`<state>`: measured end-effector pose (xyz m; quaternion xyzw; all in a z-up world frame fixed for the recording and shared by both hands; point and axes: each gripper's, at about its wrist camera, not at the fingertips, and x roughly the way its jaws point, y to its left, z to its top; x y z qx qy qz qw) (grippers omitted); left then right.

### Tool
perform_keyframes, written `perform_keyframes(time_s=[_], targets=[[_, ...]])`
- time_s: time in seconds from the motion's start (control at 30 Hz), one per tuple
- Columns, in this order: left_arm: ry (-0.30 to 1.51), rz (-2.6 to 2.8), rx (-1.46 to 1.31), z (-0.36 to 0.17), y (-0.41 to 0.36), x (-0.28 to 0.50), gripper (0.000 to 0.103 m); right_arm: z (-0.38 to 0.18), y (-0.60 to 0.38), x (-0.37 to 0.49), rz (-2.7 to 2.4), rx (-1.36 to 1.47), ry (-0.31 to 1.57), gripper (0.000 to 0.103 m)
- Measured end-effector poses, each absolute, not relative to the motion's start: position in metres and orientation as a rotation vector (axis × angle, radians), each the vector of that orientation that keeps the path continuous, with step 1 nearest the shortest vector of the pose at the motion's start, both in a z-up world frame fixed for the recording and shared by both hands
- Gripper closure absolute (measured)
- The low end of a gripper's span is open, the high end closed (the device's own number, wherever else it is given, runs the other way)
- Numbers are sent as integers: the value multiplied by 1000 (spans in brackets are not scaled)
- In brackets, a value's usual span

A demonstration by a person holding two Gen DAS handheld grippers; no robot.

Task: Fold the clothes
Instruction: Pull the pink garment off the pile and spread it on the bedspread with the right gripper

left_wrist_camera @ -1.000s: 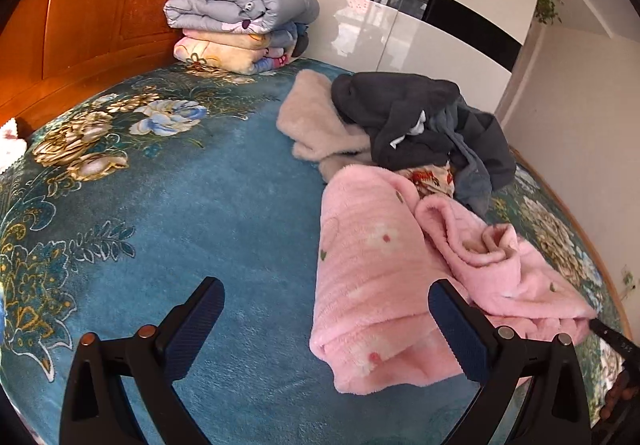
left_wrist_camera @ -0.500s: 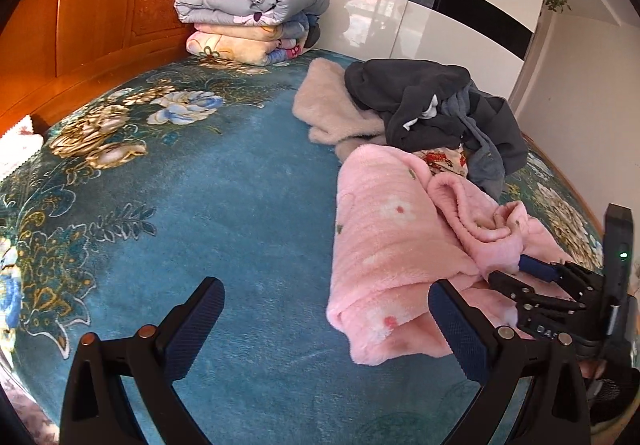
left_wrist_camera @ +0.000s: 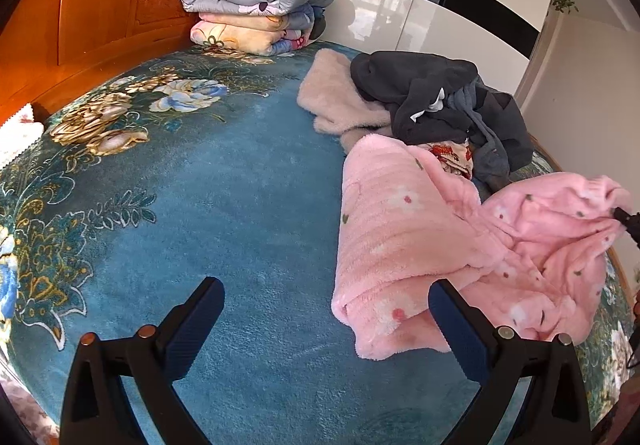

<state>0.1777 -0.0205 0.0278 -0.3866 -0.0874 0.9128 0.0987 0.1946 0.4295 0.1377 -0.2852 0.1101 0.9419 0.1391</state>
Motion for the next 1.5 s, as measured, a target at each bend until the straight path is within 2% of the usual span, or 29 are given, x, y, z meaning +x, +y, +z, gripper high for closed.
perform_keyframes(time_s=[0.17, 0.23, 0.33, 0.4, 0.5, 0.57, 0.67, 0.77, 0.83, 0.9, 0.97, 1.13, 1.17, 1.23, 1.3, 1.5], targets=[[-230, 2675, -1151, 24, -5, 171, 0, 145, 544, 251, 2475, -704, 509, 91], [-194, 2660, -1145, 26, 6, 168, 0, 126, 577, 267, 2347, -735, 531, 91], [-94, 2627, -1115, 33, 31, 165, 0, 82, 611, 290, 2279, -860, 691, 91], [4, 2593, -1080, 40, 56, 163, 0, 73, 615, 303, 2272, -875, 735, 89], [197, 2536, -1019, 47, 99, 161, 0, 74, 614, 321, 2278, -844, 770, 73], [339, 2494, -979, 48, 128, 161, 0, 84, 608, 328, 2287, -802, 744, 54], [540, 2400, -941, 39, 167, 163, 0, 97, 594, 332, 2325, -761, 680, 51], [655, 2323, -933, 26, 194, 165, 2, 102, 583, 332, 2369, -762, 649, 50], [665, 2306, -943, 23, 202, 161, 8, 101, 575, 334, 2389, -778, 634, 50], [615, 2288, -996, 21, 203, 151, 25, 99, 568, 336, 2404, -798, 621, 50], [538, 2273, -1046, 20, 200, 141, 33, 95, 562, 335, 2415, -818, 619, 50], [565, 2203, -1067, 10, 209, 144, 41, 80, 553, 327, 2435, -866, 675, 50], [577, 2195, -1070, 7, 211, 145, 46, 77, 551, 326, 2440, -873, 695, 50], [573, 2199, -1083, 5, 212, 143, 63, 72, 548, 323, 2450, -886, 722, 50], [512, 2219, -1102, 8, 207, 137, 89, 69, 544, 321, 2455, -898, 733, 50], [103, 2367, -1022, 66, 124, 111, 93, 70, 536, 320, 2477, -897, 731, 50]])
